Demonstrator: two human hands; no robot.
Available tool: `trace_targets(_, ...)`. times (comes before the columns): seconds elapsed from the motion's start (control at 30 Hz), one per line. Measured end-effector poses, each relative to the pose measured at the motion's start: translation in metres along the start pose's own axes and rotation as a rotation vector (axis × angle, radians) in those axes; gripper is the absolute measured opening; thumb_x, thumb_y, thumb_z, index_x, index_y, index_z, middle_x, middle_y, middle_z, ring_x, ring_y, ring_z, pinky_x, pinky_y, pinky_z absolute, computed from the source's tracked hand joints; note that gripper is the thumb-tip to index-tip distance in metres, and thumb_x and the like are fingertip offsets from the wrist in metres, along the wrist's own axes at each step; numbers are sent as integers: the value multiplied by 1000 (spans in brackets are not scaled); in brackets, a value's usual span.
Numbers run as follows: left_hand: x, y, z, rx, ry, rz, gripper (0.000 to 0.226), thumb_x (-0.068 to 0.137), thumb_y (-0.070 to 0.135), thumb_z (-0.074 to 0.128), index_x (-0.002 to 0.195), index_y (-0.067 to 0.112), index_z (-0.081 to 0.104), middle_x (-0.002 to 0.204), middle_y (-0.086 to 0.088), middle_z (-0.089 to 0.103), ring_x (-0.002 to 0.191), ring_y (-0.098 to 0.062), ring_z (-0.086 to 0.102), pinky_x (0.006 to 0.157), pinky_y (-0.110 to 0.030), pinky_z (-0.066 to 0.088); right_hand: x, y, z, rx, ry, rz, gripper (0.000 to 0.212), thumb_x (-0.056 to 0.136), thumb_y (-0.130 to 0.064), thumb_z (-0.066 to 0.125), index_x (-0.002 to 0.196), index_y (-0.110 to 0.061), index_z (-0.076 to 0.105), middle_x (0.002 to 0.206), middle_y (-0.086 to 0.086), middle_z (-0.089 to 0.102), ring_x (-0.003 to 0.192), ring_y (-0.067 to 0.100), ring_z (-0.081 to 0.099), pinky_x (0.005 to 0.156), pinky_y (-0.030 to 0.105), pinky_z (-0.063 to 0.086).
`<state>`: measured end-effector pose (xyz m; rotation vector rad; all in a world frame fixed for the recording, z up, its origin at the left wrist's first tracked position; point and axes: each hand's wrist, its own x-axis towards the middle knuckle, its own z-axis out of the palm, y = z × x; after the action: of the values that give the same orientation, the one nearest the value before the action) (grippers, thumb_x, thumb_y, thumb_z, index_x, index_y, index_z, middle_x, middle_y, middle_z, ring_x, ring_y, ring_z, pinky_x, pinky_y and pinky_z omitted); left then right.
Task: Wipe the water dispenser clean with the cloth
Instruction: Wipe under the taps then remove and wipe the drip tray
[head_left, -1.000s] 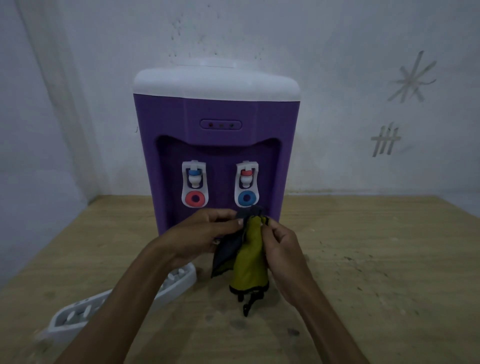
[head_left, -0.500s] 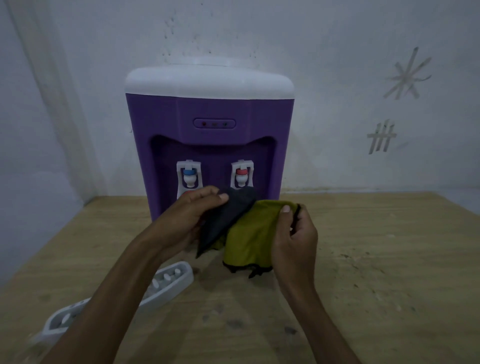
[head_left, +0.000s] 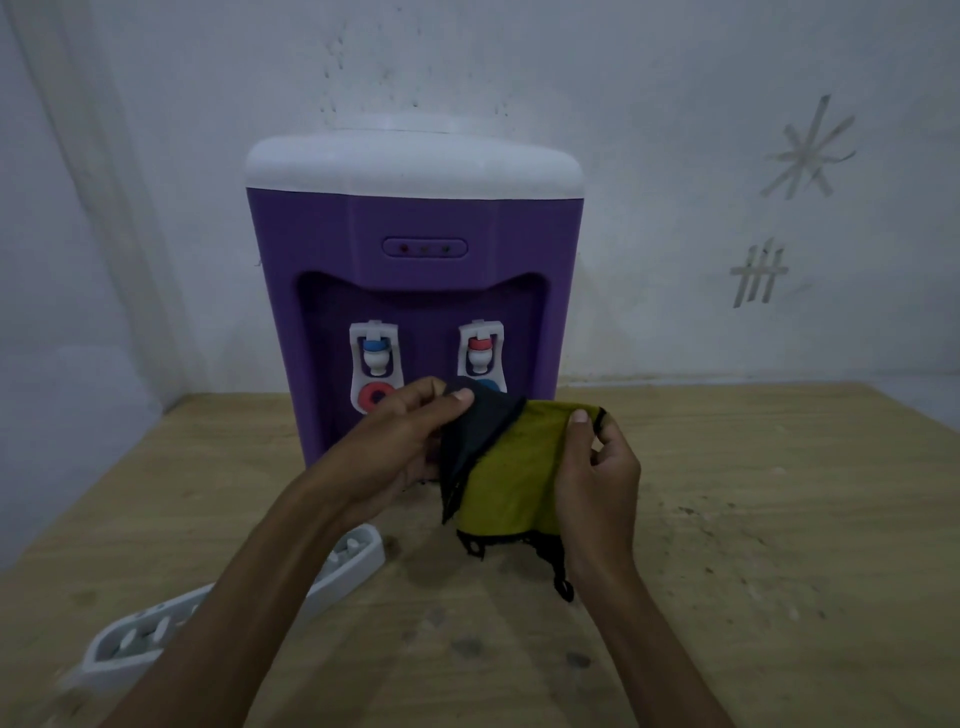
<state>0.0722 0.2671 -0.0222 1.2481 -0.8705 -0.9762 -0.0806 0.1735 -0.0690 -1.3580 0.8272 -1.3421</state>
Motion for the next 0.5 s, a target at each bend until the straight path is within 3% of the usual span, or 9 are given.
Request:
trace_targets(0.17, 0, 6, 8, 5, 9, 12, 26, 81, 34, 78, 99, 18, 67, 97, -6, 73, 87, -19, 69, 76, -33, 54, 5, 3, -2, 43, -47, 78, 33, 108, -36, 50, 89, -14, 67, 66, -3, 66, 63, 13, 64, 61, 34, 54)
trace_targets(0.27, 1, 6, 10, -18, -1, -24, 48, 78, 31, 86, 116, 13, 64, 109, -11, 76, 102, -28, 73, 93, -44, 55, 7, 3, -2, 77, -46, 125, 35, 107, -38, 52, 88, -12, 67, 67, 0, 67, 64, 16, 64, 63, 37, 56)
trace_targets(0.33, 1, 6, 13, 75, 52, -20, 48, 80, 28, 86, 118, 12, 62, 107, -9, 78, 104, -29, 74, 95, -46, 57, 8, 3, -5, 48, -1, 87, 37, 106, -37, 53, 83, -10, 62, 63, 0, 61, 59, 15, 59, 57, 35, 51)
trace_targets(0.4, 1, 5, 15, 255, 150, 57, 36, 86, 24, 81, 110, 13, 58, 97, -6, 78, 90, -21, 76, 79, -35, 61, 9, 2, -7, -28, 60, -1, 39, 106, -36, 55, 75, -12, 55, 58, -4, 54, 52, 10, 50, 51, 29, 41)
trace_targets(0.5, 2, 0, 18, 601, 320, 319, 30, 88, 19, 79, 97, 16, 50, 78, -4, 66, 63, -1, 57, 54, -18, 46, 10, -2, -8, -32, 99, -42, 35, 103, -37, 60, 77, -15, 55, 60, -3, 54, 54, 12, 49, 51, 31, 41)
